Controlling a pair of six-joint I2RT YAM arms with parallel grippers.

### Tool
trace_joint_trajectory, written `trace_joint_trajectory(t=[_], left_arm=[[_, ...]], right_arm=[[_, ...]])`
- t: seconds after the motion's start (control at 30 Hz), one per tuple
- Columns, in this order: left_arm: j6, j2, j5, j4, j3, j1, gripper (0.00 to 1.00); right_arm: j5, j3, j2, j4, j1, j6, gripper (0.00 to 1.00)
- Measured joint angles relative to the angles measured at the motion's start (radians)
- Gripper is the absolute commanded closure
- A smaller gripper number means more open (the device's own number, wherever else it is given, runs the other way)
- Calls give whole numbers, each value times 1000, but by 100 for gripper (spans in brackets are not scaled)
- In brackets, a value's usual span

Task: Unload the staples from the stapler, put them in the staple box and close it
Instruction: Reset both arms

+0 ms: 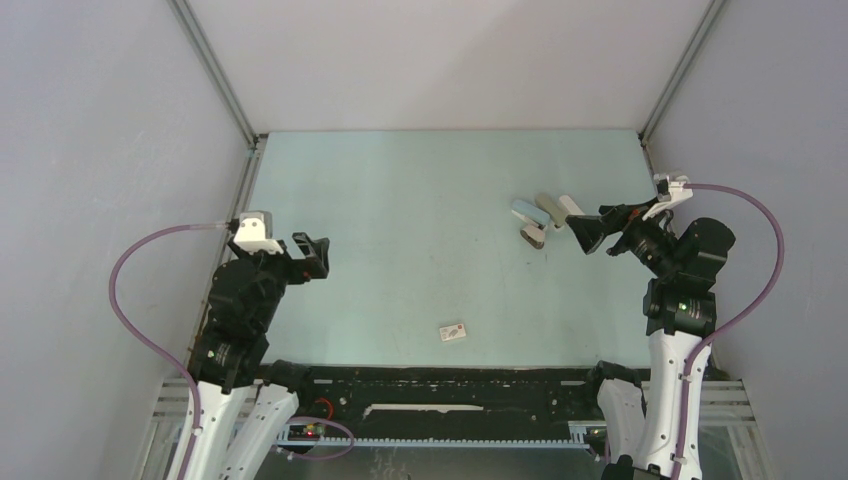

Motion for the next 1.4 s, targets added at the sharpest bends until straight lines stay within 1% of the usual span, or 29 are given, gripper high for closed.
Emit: trace_joint_trajectory(t=[1.4], left_arm=[[1, 0, 0, 6, -15, 0, 0]], right_arm=[[4, 0, 0, 0, 0, 0, 0]])
